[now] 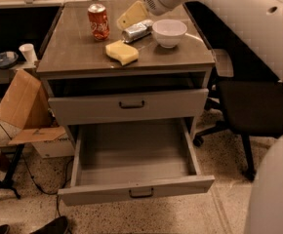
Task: Place redbull can into middle drawer
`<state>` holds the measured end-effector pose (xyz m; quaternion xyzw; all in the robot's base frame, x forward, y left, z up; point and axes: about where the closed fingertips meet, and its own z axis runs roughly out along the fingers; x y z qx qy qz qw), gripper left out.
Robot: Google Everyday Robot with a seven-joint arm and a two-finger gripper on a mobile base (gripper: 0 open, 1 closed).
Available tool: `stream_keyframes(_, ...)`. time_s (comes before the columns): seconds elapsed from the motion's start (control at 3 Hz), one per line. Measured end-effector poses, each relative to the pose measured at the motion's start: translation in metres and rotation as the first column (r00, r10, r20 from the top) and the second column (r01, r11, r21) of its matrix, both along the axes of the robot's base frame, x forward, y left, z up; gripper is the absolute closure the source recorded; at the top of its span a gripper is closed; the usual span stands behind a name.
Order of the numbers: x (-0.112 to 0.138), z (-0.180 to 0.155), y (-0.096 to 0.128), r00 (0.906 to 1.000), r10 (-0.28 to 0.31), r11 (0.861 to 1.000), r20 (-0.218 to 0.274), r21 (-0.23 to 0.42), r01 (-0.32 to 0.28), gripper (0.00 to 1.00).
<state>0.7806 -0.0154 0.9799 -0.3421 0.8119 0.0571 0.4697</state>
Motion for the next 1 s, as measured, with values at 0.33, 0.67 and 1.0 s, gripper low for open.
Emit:
stream_keyframes(0.33,0.023,-0.008,-0.013,0.9997,0.019,1.0,-0.013,-0.006,-0.019,0.0)
stream_keyframes(0.67,0.049,-0.017,-0.013,0.9985,0.044,0.999,-0.032,-0.013,-0.044,0.0)
stream_keyframes(1.0,0.07,-0.032,-0.005,0.9969,0.053,0.998,-0.059,-0.017,-0.054,0.0)
